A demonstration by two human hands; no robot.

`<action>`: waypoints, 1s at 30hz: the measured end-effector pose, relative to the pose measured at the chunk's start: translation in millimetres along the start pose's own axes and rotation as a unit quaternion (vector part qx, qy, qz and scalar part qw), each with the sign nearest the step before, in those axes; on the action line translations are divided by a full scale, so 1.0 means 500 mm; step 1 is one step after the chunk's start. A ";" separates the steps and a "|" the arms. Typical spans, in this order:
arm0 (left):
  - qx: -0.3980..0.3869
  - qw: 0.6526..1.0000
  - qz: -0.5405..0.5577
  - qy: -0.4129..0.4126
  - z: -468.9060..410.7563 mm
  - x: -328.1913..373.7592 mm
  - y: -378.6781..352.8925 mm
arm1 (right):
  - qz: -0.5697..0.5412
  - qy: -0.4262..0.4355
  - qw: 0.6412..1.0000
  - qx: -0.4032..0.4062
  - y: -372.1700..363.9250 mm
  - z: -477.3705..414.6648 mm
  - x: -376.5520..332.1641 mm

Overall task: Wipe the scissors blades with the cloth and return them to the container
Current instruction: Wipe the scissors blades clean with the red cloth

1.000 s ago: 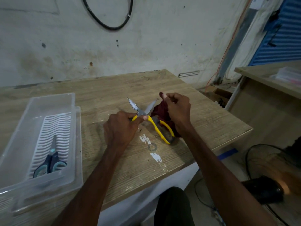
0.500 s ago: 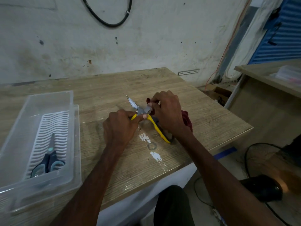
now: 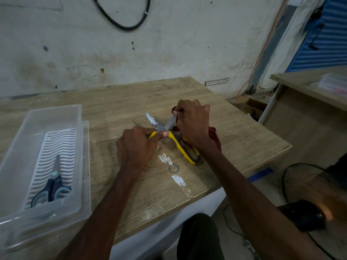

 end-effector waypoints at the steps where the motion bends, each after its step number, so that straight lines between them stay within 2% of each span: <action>1: 0.001 1.000 -0.001 0.001 0.001 -0.001 0.000 | 0.001 0.020 1.000 -0.009 -0.007 0.014 -0.016; 4: 0.002 1.000 -0.007 -0.003 -0.001 0.000 -0.003 | 0.020 0.049 0.998 -0.027 -0.015 0.037 -0.019; 8: 0.005 1.000 -0.016 -0.006 0.001 0.003 0.000 | 0.005 -0.031 0.999 -0.006 -0.006 -0.018 0.014; 13: 0.005 1.000 -0.017 -0.004 0.000 -0.001 -0.004 | 0.012 0.048 0.998 -0.024 -0.017 0.038 -0.022; 16: 0.003 1.000 -0.021 -0.008 0.000 0.001 -0.006 | 0.020 -0.003 1.000 -0.014 -0.018 0.001 0.007; 19: 0.010 1.000 -0.010 -0.002 0.001 -0.005 -0.004 | 0.028 -0.099 0.995 -0.018 -0.027 -0.027 0.063; 22: 0.015 1.000 -0.009 -0.001 -0.003 -0.009 -0.006 | -0.146 -0.232 0.961 0.028 -0.011 -0.010 0.140; 25: 0.011 1.000 -0.009 -0.003 -0.004 -0.006 -0.008 | -0.249 -0.242 0.935 0.078 0.019 0.009 0.139; 30: 0.009 1.000 -0.002 -0.004 -0.002 -0.009 -0.008 | -0.289 -0.243 0.926 -0.016 -0.019 0.031 0.129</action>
Point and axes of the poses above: each hand's wrist, its own z-axis away from the middle knuckle, its own y-axis out of the back of the hand, x = y × z, the point moved 9 cm from there along -z, towards the middle knuckle, and after that the axes turned 1 degree about y, right-handed, at the moved point
